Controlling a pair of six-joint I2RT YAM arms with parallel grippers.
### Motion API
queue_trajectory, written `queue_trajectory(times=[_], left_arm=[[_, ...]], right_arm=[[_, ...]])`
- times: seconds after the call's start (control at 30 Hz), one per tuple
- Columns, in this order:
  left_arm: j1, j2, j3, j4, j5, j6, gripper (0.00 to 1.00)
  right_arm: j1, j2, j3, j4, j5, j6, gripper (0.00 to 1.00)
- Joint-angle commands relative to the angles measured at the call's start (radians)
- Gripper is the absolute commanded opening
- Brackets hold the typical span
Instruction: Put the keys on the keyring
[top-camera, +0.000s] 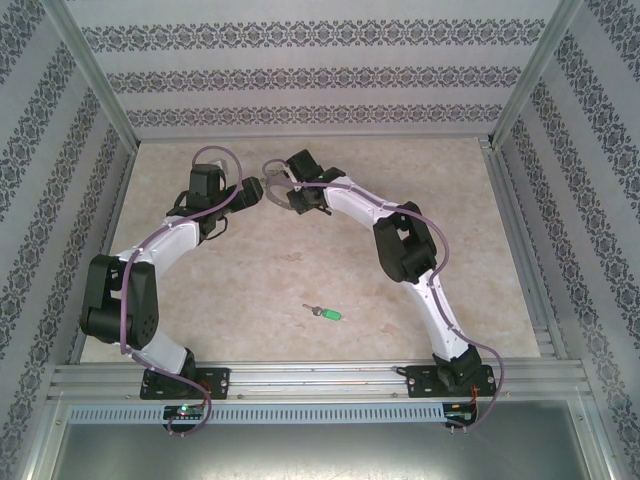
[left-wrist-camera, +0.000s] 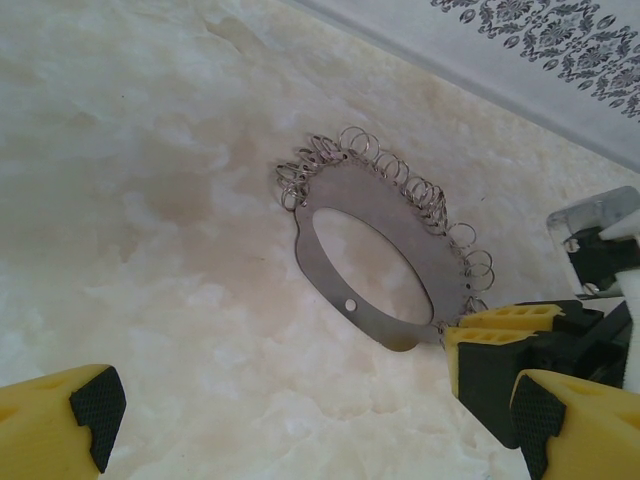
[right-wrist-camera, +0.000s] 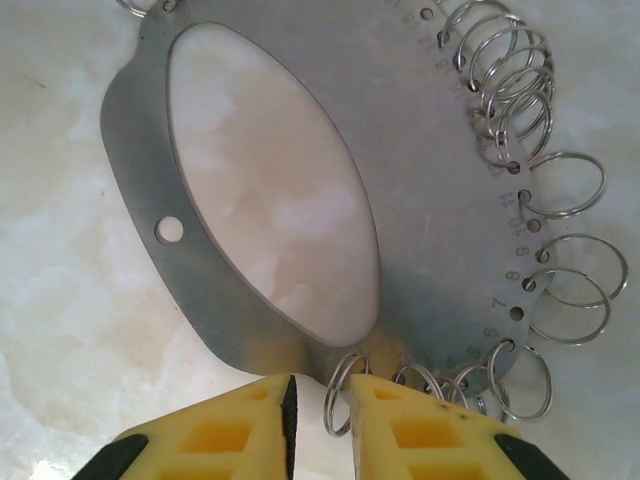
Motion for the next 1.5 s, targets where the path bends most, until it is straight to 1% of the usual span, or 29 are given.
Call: queue_trajectory(times=[0.0, 0.53, 0.87, 1.03, 1.13, 1.23, 1.37, 1.47], left_arm=[[-0.005, -0.020, 0.021, 0.033, 0.013, 0.001, 1.00], [-0.006, -0.020, 0.009, 0.072, 0.034, 0.002, 1.00], [-0.005, -0.022, 0.007, 0.084, 0.044, -0.003, 1.00], [-0.005, -0.026, 0.002, 0.087, 0.046, -0.004, 1.00], [-0.005, -0.027, 0.002, 0.088, 0.047, -0.006, 1.00], [-0.005, -0.027, -0.001, 0.093, 0.051, -0.006, 1.00], [-0.005, -0.036, -0.010, 0.103, 0.060, -0.013, 1.00], [-0.006, -0.054, -0.018, 0.104, 0.062, -0.020, 1.00]], right_arm=[[-0.005, 0.046, 0.076, -0.089, 0.038, -0.017, 0.23], [-0.010, 0.138, 0.232, -0.181, 0.069, -0.028, 0.21], [-0.016, 0.144, 0.238, -0.190, 0.080, -0.035, 0.16], [-0.016, 0.144, 0.239, -0.192, 0.078, -0.036, 0.16], [-0.018, 0.145, 0.239, -0.193, 0.073, -0.035, 0.10], [-0.018, 0.144, 0.239, -0.193, 0.068, -0.035, 0.01], [-0.018, 0.137, 0.232, -0.197, 0.064, -0.040, 0.00], [-0.018, 0.110, 0.189, -0.182, 0.055, -0.043, 0.00]])
